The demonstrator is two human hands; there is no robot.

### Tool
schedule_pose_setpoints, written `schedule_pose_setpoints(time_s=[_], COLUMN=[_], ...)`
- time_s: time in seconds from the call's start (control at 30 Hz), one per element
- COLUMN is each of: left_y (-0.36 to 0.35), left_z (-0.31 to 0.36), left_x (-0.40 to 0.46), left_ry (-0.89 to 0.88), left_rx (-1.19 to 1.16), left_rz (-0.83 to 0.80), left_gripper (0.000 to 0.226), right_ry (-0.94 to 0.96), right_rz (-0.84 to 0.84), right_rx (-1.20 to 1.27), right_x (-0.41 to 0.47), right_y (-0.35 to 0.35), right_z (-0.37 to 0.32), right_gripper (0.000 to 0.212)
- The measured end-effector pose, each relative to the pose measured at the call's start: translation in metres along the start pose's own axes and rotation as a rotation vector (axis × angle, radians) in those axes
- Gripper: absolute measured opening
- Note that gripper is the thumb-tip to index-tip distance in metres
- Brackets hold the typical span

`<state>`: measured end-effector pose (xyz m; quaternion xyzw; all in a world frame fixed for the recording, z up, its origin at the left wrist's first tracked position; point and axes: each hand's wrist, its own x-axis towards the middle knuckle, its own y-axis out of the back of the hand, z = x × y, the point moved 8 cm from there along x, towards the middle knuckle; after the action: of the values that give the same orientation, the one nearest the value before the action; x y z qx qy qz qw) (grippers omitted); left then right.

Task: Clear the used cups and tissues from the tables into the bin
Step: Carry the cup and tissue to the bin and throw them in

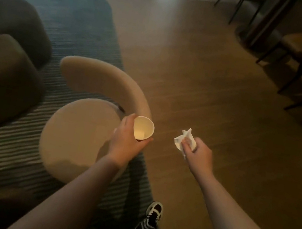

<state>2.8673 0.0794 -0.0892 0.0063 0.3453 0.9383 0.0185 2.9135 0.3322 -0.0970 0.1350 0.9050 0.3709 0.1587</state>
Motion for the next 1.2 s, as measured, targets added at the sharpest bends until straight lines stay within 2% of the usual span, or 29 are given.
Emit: schedule_pose_setpoints(time_s=[0.27,0.57,0.77,0.93,1.2], left_y=[-0.087,-0.118,-0.118,-0.083,-0.010], left_z=[0.084,0.125,0.086,0.064,0.016], left_x=[0.111,0.248,0.383,0.495,0.628], left_ry=[-0.002,-0.054,0.099,0.204,0.344], left_rx=[0.064,0.068,0.054,0.075,0.071], left_rz=[0.040,0.153,0.237,0.325,0.455], left_gripper=[0.087,0.082,0.083,0.084,0.083], right_ry=[0.012,0.080,0.196,0.280,0.416], right_rz=[-0.012,-0.055,-0.158,-0.252,-0.378], right_rx=[0.019,0.003,0.037,-0.007,-0.083], right_x=[0.133,0.291,0.453,0.580,0.714], right_y=[0.079,0.092,0.043,0.006,-0.076], right_z=[0.031,0.005,-0.080,-0.172,-0.291], right_gripper=[0.021,0.022,0.022,0.022,0.021])
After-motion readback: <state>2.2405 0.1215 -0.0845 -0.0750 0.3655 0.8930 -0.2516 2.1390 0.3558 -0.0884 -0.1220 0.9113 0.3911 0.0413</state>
